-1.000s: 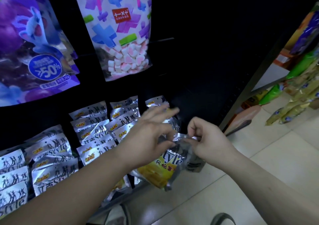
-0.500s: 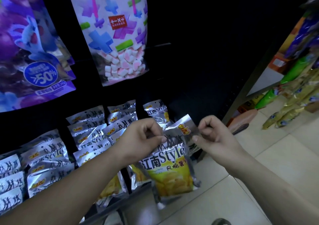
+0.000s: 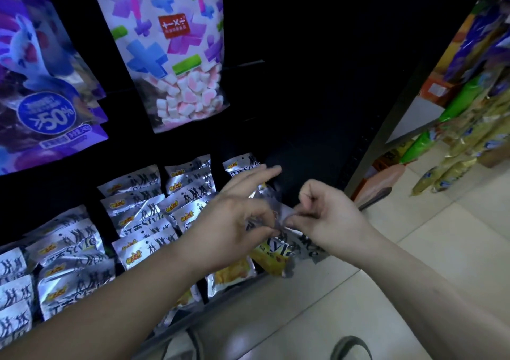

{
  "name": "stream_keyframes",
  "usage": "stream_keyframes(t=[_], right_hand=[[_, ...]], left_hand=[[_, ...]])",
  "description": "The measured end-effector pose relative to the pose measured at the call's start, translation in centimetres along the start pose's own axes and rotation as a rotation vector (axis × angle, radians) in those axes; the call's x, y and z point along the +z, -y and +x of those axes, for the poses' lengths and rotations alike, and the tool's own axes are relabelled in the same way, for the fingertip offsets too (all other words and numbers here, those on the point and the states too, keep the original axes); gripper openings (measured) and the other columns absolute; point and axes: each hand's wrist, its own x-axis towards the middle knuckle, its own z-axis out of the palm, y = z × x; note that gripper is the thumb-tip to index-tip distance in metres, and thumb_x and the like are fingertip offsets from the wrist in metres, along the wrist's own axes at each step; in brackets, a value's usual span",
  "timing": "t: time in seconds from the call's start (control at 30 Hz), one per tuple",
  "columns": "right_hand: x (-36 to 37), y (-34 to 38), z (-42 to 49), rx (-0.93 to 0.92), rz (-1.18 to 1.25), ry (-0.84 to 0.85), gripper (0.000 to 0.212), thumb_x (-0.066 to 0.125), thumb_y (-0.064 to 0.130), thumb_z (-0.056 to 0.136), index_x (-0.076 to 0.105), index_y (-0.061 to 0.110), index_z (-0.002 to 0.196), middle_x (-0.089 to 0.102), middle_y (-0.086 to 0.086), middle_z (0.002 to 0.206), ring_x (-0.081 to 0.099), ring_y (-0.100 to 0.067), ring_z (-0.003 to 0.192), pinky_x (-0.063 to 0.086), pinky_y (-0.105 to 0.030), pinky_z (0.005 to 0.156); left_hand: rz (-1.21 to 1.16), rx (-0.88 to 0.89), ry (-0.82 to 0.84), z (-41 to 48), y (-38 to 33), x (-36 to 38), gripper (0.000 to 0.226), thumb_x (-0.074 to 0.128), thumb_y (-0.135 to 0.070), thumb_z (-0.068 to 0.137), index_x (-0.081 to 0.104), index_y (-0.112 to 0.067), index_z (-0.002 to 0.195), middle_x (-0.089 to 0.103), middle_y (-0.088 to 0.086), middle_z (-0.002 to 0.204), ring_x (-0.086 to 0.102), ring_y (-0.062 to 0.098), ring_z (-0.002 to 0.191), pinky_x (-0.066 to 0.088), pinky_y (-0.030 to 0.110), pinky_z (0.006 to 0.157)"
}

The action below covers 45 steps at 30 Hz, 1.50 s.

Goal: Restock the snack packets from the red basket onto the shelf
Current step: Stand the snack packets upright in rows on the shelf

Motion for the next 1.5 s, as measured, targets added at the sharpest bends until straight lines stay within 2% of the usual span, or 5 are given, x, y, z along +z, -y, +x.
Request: stream_keyframes(t=[0.37,0.5,0.73,1.0,1.5], right_hand=[[-0.3,1.1,-1.4,-0.018,0.287,-0.143,0.05,0.088,0.033,0.072,0.047,0.012,0.09,0.066,-0.006,0.071,0.057,-0.017,0.069,0.044,-0.041,0.068],[0.9,1.1,-1.9,-0.076,0.206,-0.142,0.06,0.093,0.032,0.068,0.042,0.023,0.099,0.072,-0.005,0.088,0.065,-0.033,0.08,0.054,-0.052,0.075],[1.8,0.3,-0.8,-0.025,0.273,-0.319,0.037,0.073,-0.002,0.083,0.044,0.021,0.082,0.042,-0.02,0.069,0.041,-0.022,0.065,0.038,-0.045,0.062],[0.5,-0.2,0.0,0.045,0.341,-0.467,0.039,0.066,-0.007,0.088,0.048,0.024,0.076,0.04,-0.021,0.068,0.038,-0.026,0.066,0.035,-0.042,0.063],[-0.8,0.6,-0.6,0.093,0.348,-0.41,0.038,0.078,-0.009,0.079,0.074,0.025,0.096,0.077,-0.007,0.102,0.076,-0.029,0.084,0.063,-0.049,0.071]], left_hand=[[-0.397,-0.451,-0.075,0.5,-0.8,-0.4,0.018,0.086,-0.015,0.08,0.07,-0.016,0.072,0.073,0.004,0.072,0.066,0.018,0.059,0.056,0.044,0.057],[-0.562,-0.552,-0.224,0.8,-0.8,-1.2,0.019,0.086,-0.011,0.08,0.068,-0.009,0.077,0.077,0.007,0.077,0.071,0.047,0.079,0.058,0.058,0.067],[-0.634,-0.678,-0.314,1.2,-0.8,-1.7,0.034,0.087,-0.028,0.078,0.065,-0.016,0.101,0.075,0.003,0.08,0.063,0.013,0.061,0.052,0.03,0.049],[-0.853,-0.755,-0.032,-0.9,1.9,-1.1,0.064,0.08,-0.019,0.088,0.049,-0.033,0.143,0.074,0.001,0.123,0.071,0.021,0.113,0.05,0.046,0.106],[-0.91,-0.745,-0.259,0.9,1.5,0.2,0.051,0.084,-0.011,0.081,0.06,-0.02,0.126,0.069,0.007,0.08,0.065,0.022,0.072,0.055,0.035,0.065]])
